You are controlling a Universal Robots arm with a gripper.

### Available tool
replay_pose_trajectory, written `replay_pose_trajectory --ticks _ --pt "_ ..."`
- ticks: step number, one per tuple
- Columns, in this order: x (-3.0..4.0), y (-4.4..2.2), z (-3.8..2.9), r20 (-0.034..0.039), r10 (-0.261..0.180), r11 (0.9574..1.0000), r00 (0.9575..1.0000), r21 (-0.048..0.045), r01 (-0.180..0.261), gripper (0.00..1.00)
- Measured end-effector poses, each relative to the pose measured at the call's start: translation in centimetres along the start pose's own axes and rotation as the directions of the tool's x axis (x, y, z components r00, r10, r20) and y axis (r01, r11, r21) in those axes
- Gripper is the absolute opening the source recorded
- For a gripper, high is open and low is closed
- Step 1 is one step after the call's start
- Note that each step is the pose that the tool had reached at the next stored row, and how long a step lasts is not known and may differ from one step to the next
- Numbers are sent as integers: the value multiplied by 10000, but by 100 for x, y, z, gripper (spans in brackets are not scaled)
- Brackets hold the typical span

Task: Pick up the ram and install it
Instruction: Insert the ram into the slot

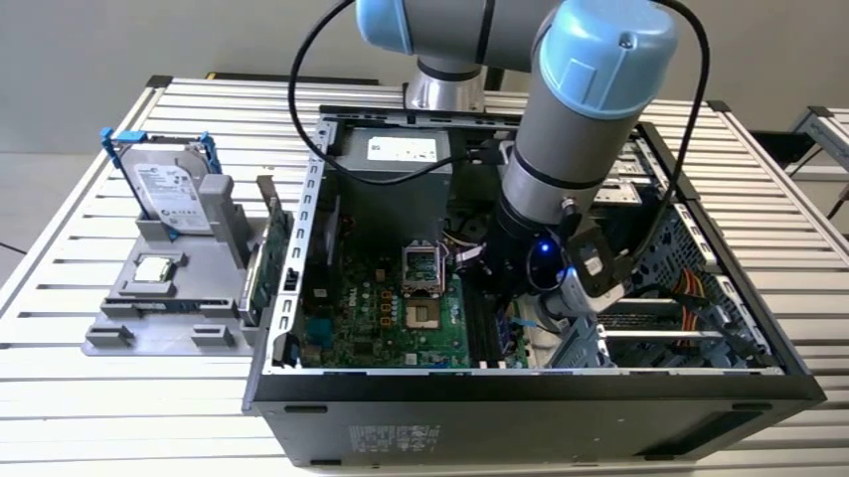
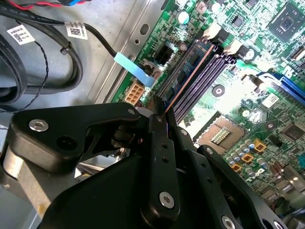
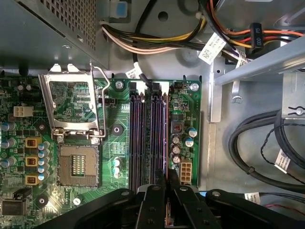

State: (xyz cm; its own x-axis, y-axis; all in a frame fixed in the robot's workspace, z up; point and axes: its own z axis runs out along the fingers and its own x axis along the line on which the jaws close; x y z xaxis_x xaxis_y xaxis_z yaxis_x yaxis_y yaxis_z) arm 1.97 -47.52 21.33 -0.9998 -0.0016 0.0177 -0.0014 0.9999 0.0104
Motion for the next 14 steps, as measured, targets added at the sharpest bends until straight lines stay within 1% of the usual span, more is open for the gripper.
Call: replay_pose_trajectory --ticks 5,14 --pt "0 0 13 -19 0 10000 10000 2 0 0" --pt "-1 1 28 -20 0 10000 10000 -1 0 0"
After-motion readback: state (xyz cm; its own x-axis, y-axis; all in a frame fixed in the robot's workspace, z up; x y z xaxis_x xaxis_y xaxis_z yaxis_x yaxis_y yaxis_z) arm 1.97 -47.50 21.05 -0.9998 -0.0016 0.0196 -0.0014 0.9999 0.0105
